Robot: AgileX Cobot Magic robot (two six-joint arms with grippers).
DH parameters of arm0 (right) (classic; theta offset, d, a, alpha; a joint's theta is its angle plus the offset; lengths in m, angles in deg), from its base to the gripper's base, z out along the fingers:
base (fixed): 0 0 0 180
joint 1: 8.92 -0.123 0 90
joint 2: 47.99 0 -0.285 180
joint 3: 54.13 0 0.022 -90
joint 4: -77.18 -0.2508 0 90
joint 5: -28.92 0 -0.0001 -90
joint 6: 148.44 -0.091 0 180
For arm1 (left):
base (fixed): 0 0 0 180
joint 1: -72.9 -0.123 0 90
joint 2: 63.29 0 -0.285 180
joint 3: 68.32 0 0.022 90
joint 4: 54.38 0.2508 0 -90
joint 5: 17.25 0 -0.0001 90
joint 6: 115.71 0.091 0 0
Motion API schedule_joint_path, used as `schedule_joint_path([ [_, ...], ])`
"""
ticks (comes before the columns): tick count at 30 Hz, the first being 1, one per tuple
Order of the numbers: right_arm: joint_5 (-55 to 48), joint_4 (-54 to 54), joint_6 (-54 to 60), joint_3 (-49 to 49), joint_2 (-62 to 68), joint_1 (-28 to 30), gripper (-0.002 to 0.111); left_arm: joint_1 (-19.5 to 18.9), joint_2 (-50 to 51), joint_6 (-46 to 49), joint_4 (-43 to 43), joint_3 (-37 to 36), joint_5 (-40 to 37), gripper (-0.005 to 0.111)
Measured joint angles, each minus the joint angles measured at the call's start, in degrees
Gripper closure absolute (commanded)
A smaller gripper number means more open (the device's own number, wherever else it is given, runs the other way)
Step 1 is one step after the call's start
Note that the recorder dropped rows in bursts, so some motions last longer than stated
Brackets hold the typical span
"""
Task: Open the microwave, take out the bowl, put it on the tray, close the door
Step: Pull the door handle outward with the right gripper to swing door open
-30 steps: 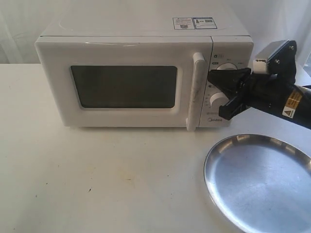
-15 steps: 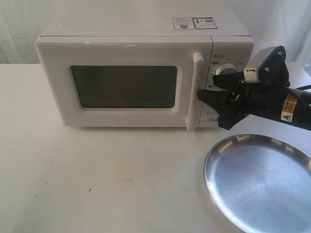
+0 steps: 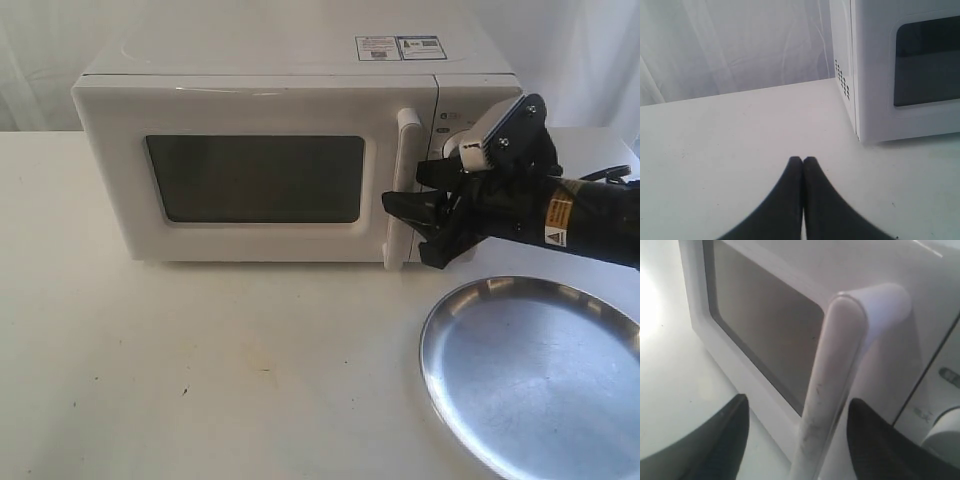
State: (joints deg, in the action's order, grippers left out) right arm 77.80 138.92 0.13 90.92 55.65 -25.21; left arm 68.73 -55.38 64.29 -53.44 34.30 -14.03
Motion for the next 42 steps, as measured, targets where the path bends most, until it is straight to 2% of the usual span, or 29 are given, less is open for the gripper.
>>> schedule_joint_path([
  [7,1.7,-0.8,0.0,2.7,6.4,-0.1,0.055,0.0,0.0,0.0,0.0,0.0,0.0,0.107],
  [13,8.6,-2.4,1.0,3.4,9.5,-0.2,0.069,0.0,0.0,0.0,0.0,0.0,0.0,0.107],
  [14,8.8,-2.7,1.2,3.4,9.5,-0.2,0.073,0.0,0.0,0.0,0.0,0.0,0.0,0.107],
  [17,8.2,-3.9,2.9,3.4,9.5,-0.2,0.102,0.0,0.0,0.0,0.0,0.0,0.0,0.107],
  [18,7.8,-4.9,3.7,3.3,9.5,-0.2,0.108,0.0,0.0,0.0,0.0,0.0,0.0,0.107],
  [25,7.2,-6.9,5.6,2.9,9.3,-0.4,0.108,0.0,0.0,0.0,0.0,0.0,0.0,0.107],
  [32,9.2,-4.0,6.0,2.9,9.6,0.0,0.108,0.0,0.0,0.0,0.0,0.0,0.0,0.107],
  [42,19.9,15.9,0.6,3.2,10.0,6.4,0.108,0.0,0.0,0.0,0.0,0.0,0.0,0.107],
])
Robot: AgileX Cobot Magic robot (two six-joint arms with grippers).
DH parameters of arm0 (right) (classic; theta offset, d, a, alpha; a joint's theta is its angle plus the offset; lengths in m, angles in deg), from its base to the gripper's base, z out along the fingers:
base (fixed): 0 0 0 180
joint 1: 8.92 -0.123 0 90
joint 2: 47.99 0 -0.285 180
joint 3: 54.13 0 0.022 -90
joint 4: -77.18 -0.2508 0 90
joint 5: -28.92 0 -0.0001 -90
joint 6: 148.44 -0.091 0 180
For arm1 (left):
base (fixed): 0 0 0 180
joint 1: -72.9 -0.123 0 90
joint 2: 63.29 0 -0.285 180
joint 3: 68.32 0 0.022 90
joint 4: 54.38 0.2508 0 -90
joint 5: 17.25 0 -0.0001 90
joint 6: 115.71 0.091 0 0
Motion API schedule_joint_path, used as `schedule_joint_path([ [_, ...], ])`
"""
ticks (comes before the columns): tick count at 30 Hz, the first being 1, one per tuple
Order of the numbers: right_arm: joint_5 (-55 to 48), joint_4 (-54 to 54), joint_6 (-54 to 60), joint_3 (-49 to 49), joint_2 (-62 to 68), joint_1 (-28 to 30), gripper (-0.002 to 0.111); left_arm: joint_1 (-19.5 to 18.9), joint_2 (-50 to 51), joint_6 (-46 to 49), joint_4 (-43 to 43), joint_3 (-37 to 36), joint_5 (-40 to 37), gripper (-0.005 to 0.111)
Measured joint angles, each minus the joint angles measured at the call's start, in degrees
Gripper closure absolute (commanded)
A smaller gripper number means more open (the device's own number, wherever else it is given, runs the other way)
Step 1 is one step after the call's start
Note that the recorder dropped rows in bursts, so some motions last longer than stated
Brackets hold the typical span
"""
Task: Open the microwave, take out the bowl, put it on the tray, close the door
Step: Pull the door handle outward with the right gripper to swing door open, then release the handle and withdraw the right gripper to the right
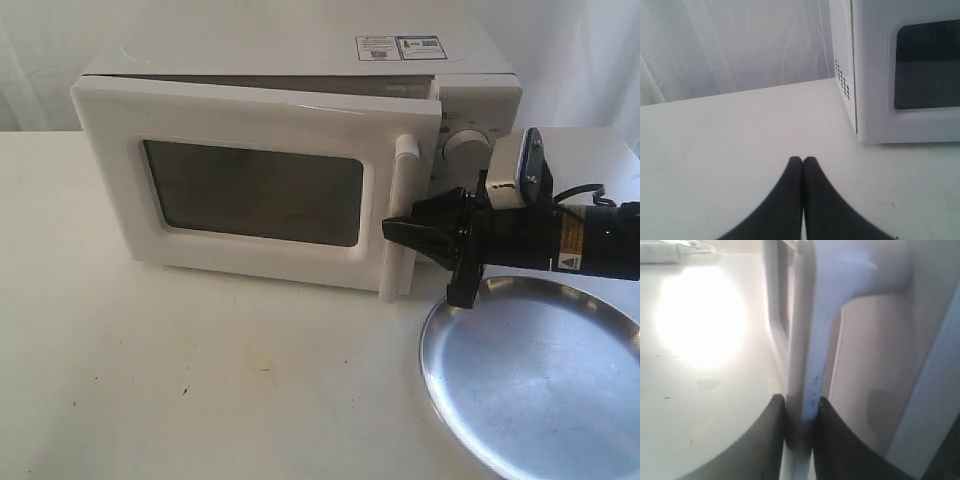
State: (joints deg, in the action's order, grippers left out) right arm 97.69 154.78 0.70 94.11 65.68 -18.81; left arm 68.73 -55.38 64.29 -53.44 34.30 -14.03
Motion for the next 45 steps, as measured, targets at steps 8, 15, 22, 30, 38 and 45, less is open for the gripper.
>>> schedule_joint_path([
  [8,0.0,3.0,-0.4,-4.4,-4.7,0.3,0.108,0.0,0.0,0.0,0.0,0.0,0.0,0.107],
  [15,0.3,9.0,-5.3,-15.4,-21.4,2.2,0.108,0.0,0.0,0.0,0.0,0.0,0.0,0.107],
  [22,0.3,14.7,-13.6,-20.5,-29.9,2.2,0.108,0.0,0.0,0.0,0.0,0.0,0.0,0.107],
  [30,-2.6,7.7,-17.1,-21.3,-30.2,-2.7,0.108,0.0,0.0,0.0,0.0,0.0,0.0,0.107],
  [38,-16.4,-12.0,-6.7,-21.3,-30.2,-15.6,0.108,0.0,0.0,0.0,0.0,0.0,0.0,0.107],
  [45,-23.1,-23.4,1.0,-19.9,-29.7,-22.0,0.108,0.0,0.0,0.0,0.0,0.0,0.0,0.107],
])
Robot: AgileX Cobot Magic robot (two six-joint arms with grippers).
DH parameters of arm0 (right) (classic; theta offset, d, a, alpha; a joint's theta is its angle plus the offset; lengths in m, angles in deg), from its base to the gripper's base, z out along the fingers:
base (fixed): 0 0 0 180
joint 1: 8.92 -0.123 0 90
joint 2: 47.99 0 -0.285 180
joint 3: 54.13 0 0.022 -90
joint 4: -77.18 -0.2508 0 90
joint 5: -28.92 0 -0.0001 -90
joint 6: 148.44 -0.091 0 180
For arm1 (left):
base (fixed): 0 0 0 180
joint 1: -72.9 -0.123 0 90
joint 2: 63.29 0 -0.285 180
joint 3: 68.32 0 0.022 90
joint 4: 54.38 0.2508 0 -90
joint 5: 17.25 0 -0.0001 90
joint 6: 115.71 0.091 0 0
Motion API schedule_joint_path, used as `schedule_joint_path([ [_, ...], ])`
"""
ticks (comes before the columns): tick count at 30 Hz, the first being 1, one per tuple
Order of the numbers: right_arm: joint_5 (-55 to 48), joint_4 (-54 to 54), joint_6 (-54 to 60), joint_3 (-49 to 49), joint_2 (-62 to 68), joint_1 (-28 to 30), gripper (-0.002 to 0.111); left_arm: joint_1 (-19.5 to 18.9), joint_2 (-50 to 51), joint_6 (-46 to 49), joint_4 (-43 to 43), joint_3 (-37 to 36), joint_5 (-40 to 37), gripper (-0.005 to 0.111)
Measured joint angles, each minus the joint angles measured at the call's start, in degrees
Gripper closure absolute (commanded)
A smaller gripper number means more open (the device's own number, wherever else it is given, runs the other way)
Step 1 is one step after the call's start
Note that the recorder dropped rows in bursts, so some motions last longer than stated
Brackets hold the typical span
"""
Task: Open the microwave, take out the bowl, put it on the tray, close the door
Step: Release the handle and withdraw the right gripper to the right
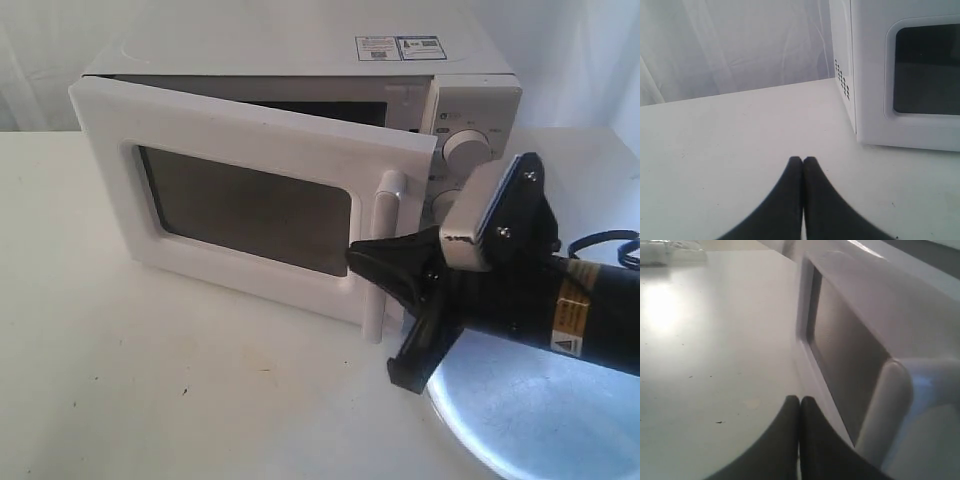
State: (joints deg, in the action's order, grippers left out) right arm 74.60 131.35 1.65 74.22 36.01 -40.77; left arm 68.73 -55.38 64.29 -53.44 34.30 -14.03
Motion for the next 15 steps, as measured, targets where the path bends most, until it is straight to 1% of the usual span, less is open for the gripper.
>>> schedule_joint_path([
  [3,-2.1,-0.1,1.8,2.3,2.7,-4.5,0.108,0.0,0.0,0.0,0.0,0.0,0.0,0.107],
  [5,-3.0,2.8,1.0,2.5,3.2,-6.6,0.108,0.0,0.0,0.0,0.0,0.0,0.0,0.107],
  [6,-1.0,6.4,-0.4,2.5,3.2,-8.6,0.108,0.0,0.0,0.0,0.0,0.0,0.0,0.107],
  [9,1.5,10.4,-1.8,2.5,3.2,-12.1,0.108,0.0,0.0,0.0,0.0,0.0,0.0,0.107],
  [11,-2.9,9.2,-1.9,2.9,3.2,-13.7,0.108,0.0,0.0,0.0,0.0,0.0,0.0,0.107],
  [12,-6.9,6.6,-1.9,3.2,3.3,-14.5,0.108,0.0,0.0,0.0,0.0,0.0,0.0,0.107],
  [15,-13.7,2.1,-1.0,3.6,3.3,-16.4,0.108,0.0,0.0,0.0,0.0,0.0,0.0,0.107],
])
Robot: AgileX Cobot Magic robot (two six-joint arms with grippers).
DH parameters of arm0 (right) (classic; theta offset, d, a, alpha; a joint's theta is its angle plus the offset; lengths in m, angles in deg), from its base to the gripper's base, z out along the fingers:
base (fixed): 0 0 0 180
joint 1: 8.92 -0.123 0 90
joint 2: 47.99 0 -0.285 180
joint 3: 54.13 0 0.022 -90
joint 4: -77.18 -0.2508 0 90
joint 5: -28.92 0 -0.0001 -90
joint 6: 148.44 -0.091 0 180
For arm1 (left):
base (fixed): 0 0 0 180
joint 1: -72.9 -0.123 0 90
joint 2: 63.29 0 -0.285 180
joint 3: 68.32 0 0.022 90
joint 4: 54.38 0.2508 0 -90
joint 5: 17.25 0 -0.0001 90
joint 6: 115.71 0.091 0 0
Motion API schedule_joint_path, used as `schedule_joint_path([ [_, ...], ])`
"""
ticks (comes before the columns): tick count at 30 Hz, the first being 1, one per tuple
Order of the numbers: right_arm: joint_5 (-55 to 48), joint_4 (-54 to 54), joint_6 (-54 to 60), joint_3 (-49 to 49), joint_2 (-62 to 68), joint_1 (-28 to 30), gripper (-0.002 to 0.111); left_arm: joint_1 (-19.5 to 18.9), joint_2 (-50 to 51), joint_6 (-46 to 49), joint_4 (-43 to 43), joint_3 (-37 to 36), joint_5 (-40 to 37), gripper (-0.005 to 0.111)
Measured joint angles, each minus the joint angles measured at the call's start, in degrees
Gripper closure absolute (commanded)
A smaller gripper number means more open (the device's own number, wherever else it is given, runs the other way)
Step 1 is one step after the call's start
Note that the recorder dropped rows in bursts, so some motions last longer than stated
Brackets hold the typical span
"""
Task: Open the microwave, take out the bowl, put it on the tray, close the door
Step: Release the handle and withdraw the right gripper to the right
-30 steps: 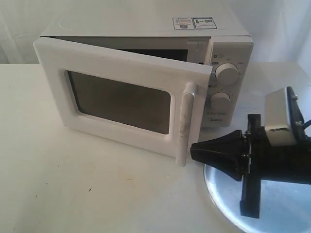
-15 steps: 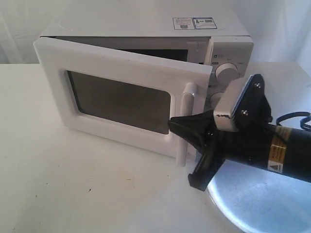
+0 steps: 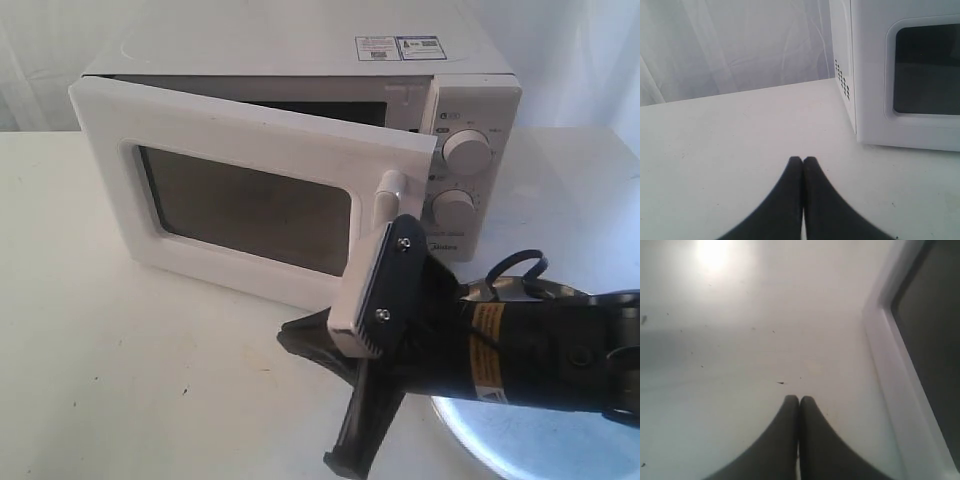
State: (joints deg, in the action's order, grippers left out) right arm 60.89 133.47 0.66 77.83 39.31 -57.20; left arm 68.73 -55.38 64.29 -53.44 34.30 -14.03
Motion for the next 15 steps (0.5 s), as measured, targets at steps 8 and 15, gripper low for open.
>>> schedule_joint_path([
  [8,-8.7,-19.4,17.2,0.5,-5.6,-5.0,0.108,0.0,0.0,0.0,0.0,0.0,0.0,0.107],
  [15,-16.9,-34.1,31.8,0.9,-20.9,-5.0,0.108,0.0,0.0,0.0,0.0,0.0,0.0,0.107],
])
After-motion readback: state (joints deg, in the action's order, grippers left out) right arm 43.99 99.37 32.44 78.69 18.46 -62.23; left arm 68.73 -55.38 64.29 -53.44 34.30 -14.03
